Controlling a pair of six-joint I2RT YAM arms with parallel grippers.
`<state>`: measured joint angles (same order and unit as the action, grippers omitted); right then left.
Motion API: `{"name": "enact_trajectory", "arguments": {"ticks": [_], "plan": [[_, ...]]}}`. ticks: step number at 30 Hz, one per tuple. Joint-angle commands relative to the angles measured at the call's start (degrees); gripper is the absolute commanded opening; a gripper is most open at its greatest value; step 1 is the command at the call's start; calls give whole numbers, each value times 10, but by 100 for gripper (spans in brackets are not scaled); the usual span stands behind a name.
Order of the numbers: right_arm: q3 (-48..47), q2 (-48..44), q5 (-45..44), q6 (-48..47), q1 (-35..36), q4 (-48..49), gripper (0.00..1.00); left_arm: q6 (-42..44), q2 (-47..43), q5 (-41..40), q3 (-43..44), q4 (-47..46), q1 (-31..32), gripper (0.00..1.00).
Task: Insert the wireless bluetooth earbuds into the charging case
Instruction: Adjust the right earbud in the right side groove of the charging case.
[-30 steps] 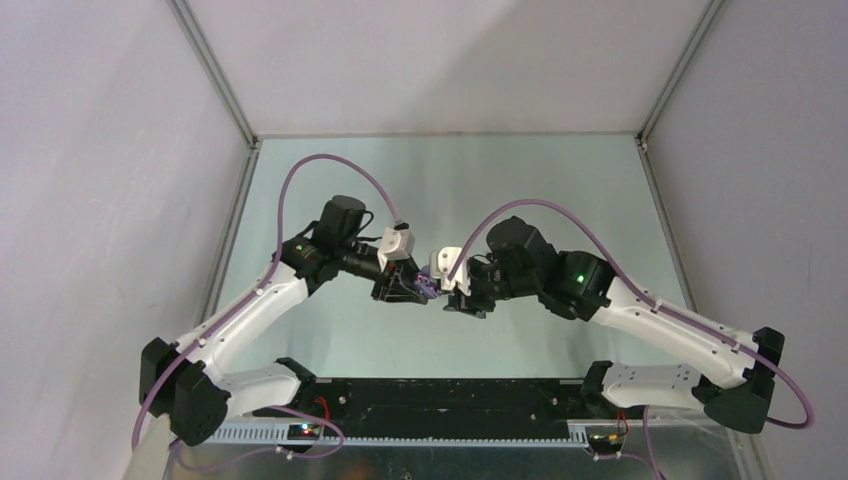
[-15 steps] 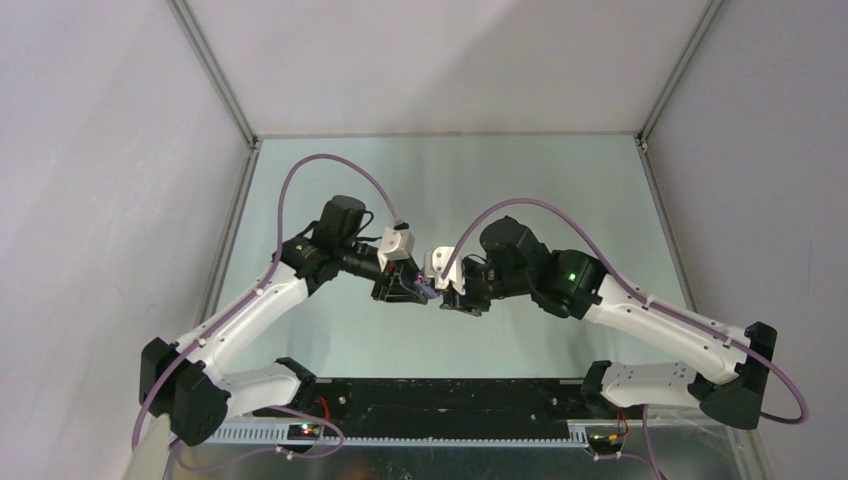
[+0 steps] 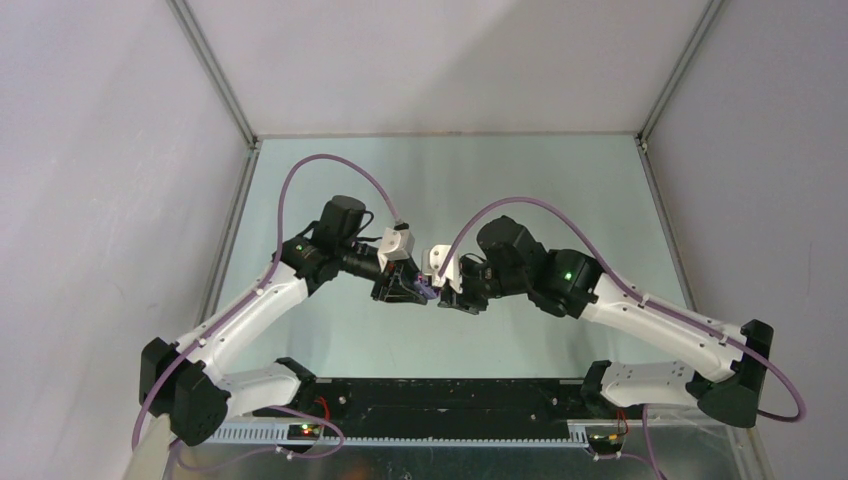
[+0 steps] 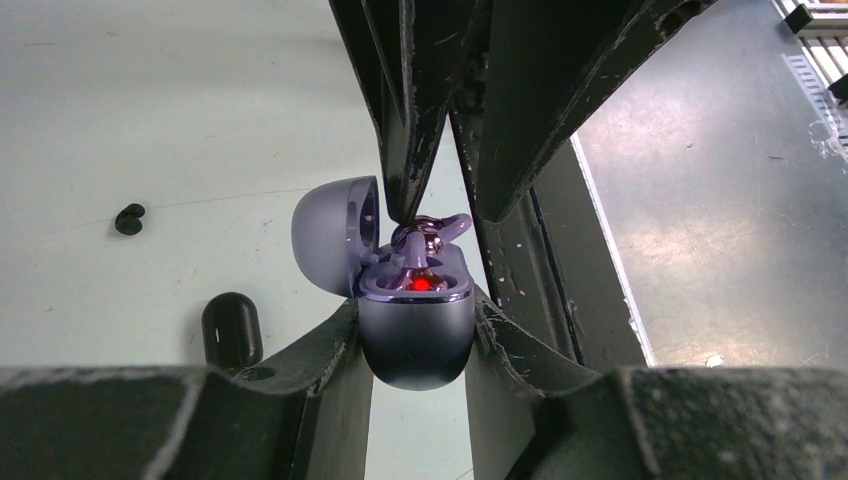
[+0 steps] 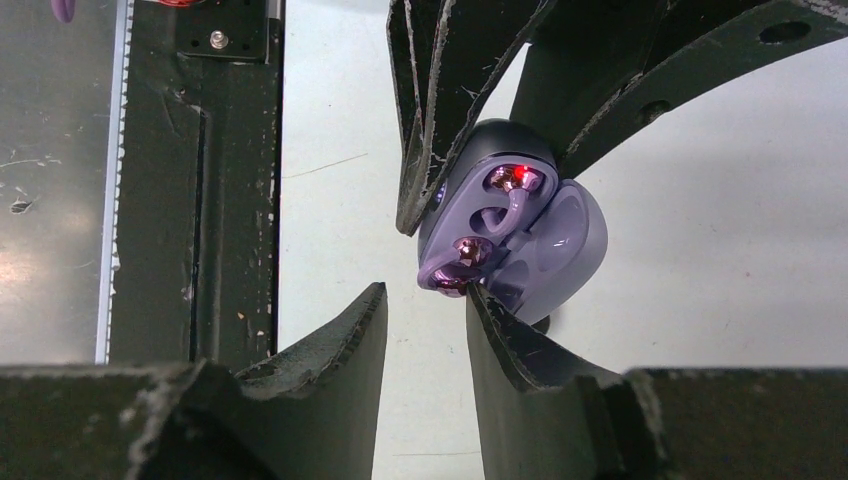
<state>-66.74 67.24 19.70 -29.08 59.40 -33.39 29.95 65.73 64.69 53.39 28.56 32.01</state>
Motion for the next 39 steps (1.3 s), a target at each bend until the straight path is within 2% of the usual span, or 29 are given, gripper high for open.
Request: {"name": "enact_trajectory", "arguments": {"ticks": [1, 11, 25, 39], "plan": [[-12, 5, -5, 6, 4, 19, 40, -4, -6, 16, 19, -20, 1, 4], [-62, -15, -2, -12, 4, -33, 40, -5, -5, 17, 20, -20, 2, 4], [-62, -2, -25, 26, 9, -5, 34, -5, -5, 16, 23, -18, 1, 4], [-62, 13, -37, 43, 18, 1, 34, -3, -4, 15, 23, -16, 2, 4]]}}
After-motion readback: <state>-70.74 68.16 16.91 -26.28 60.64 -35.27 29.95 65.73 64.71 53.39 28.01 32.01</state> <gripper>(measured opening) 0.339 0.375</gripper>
